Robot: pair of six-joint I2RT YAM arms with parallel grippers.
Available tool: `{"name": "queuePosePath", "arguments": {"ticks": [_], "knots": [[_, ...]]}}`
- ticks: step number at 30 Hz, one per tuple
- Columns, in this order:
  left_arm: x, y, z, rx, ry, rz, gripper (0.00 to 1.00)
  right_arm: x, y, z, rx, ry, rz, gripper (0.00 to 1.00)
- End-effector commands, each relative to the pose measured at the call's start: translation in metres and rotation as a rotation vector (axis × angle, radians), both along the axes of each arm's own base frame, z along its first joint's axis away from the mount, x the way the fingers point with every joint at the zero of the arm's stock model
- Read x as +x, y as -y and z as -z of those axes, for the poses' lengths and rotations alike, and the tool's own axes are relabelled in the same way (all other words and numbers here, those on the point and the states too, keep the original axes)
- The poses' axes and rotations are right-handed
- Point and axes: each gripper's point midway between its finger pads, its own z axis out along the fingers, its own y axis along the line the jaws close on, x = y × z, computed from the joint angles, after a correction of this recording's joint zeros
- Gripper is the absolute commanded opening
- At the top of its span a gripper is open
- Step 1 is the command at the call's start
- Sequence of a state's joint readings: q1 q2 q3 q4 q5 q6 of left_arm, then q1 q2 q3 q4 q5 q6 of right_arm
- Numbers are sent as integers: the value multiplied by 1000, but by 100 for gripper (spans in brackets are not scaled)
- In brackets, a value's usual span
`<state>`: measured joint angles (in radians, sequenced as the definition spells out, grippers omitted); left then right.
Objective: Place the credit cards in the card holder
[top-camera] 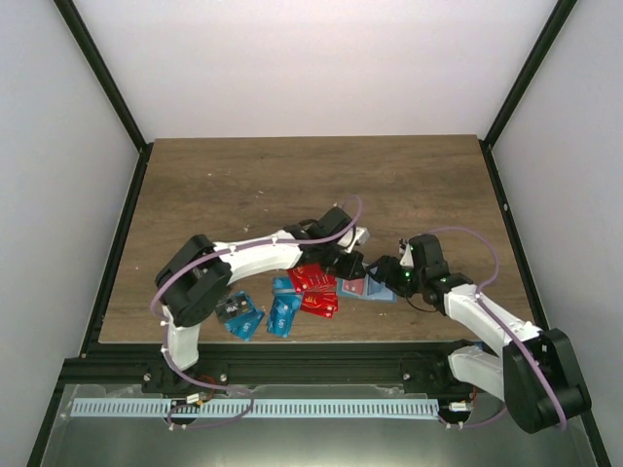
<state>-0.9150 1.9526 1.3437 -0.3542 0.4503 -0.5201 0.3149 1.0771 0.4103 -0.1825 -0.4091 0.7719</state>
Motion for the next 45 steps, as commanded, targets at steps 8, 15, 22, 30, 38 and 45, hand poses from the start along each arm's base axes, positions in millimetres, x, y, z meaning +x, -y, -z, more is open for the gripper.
{"name": "queuePosePath", "arguments": {"ticks": [8,15,22,30,38,45], "knots": [[23,-71,-23,13,103,-172,4,17,-61,-39,58,57,-137,59],[1,-141,-14,161,156,-276,21,19,-110,-58,52,87,-250,60],[-32,-195,-6,283,173,-342,50,7,-110,-49,22,64,-240,61],[-70,-213,-5,403,206,-340,65,-13,-93,-50,34,70,-205,61],[-100,-220,17,526,218,-314,82,-30,-77,-52,47,81,-183,61],[-113,-209,32,525,201,-261,86,-41,-70,-51,57,85,-179,62]]}}
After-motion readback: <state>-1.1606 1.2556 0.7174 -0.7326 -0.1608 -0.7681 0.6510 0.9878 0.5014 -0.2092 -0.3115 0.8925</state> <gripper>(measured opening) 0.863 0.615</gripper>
